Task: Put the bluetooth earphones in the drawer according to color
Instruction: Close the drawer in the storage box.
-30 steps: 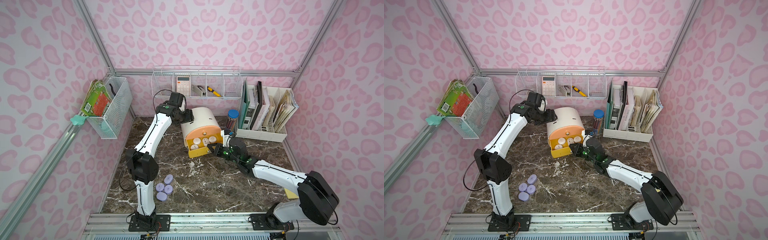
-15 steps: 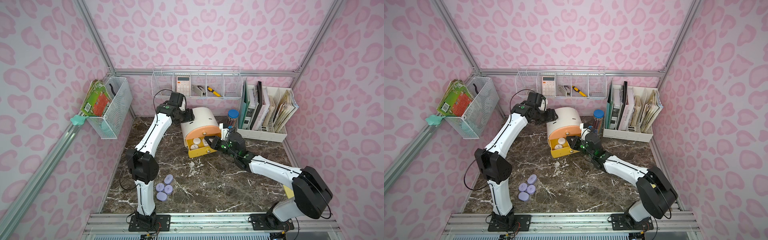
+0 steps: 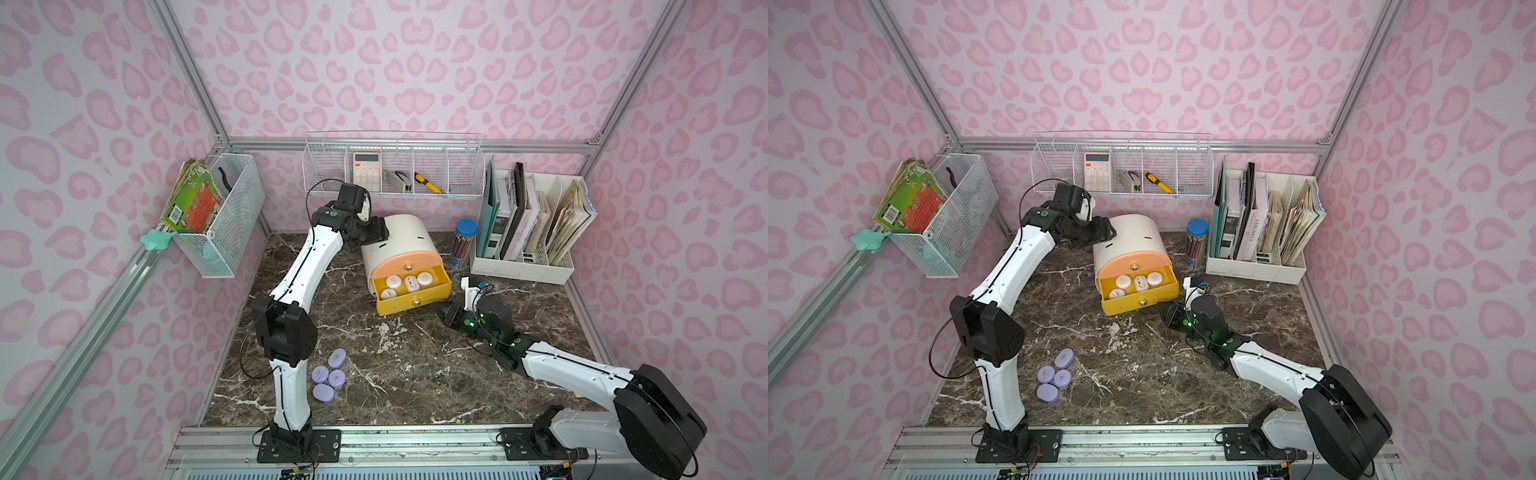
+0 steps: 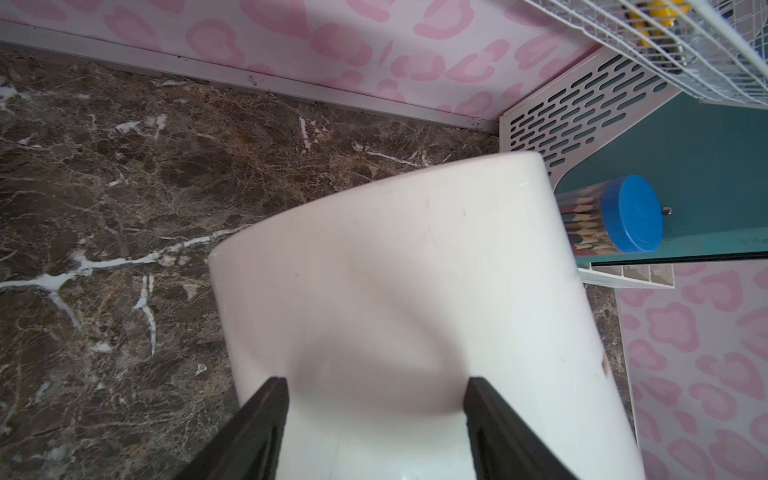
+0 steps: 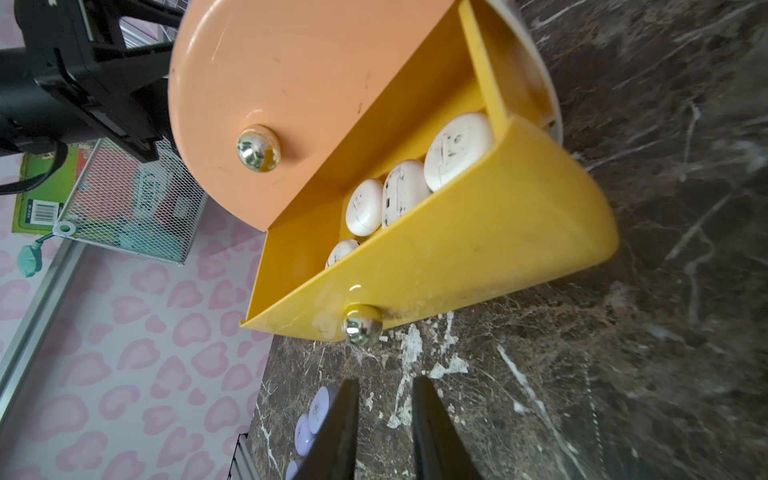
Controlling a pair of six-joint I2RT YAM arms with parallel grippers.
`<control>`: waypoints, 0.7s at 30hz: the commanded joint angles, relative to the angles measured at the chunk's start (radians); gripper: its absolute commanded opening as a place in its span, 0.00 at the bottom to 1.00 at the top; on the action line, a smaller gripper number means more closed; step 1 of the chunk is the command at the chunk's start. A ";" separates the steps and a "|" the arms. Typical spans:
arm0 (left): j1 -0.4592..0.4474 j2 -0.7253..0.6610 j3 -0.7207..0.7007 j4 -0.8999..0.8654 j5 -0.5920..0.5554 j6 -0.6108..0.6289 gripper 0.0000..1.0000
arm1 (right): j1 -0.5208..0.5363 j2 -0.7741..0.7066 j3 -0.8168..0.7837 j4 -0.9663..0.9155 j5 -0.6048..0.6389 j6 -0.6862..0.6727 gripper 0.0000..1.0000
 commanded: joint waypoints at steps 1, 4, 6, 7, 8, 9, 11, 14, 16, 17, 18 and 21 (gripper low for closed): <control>0.000 0.032 -0.014 -0.199 -0.047 0.033 0.71 | 0.013 0.065 0.062 0.069 -0.011 0.000 0.25; 0.000 0.036 -0.015 -0.200 -0.041 0.032 0.71 | 0.016 0.160 0.135 0.118 -0.035 0.007 0.25; 0.000 0.040 -0.014 -0.199 -0.039 0.033 0.71 | 0.017 0.222 0.185 0.157 -0.046 0.023 0.24; 0.001 0.041 -0.014 -0.199 -0.038 0.033 0.71 | 0.018 0.244 0.203 0.171 -0.051 0.031 0.24; 0.001 0.043 -0.014 -0.199 -0.037 0.033 0.71 | 0.020 0.265 0.219 0.185 -0.053 0.040 0.24; 0.001 0.043 -0.013 -0.199 -0.037 0.034 0.71 | 0.021 0.280 0.231 0.197 -0.051 0.048 0.24; 0.001 0.044 -0.013 -0.199 -0.033 0.035 0.71 | 0.027 0.293 0.240 0.214 -0.039 0.059 0.24; 0.001 0.047 -0.011 -0.198 -0.026 0.035 0.71 | 0.032 0.303 0.233 0.235 -0.021 0.073 0.24; 0.001 0.049 -0.012 -0.197 -0.023 0.033 0.71 | 0.027 0.313 0.227 0.250 -0.014 0.083 0.24; 0.001 0.049 -0.011 -0.197 -0.021 0.033 0.71 | 0.024 0.320 0.224 0.258 -0.015 0.092 0.24; 0.001 0.050 -0.012 -0.197 -0.021 0.033 0.71 | 0.018 0.327 0.218 0.276 -0.020 0.102 0.24; 0.002 0.048 -0.011 -0.201 -0.024 0.037 0.71 | 0.018 0.308 0.180 0.307 -0.011 0.122 0.24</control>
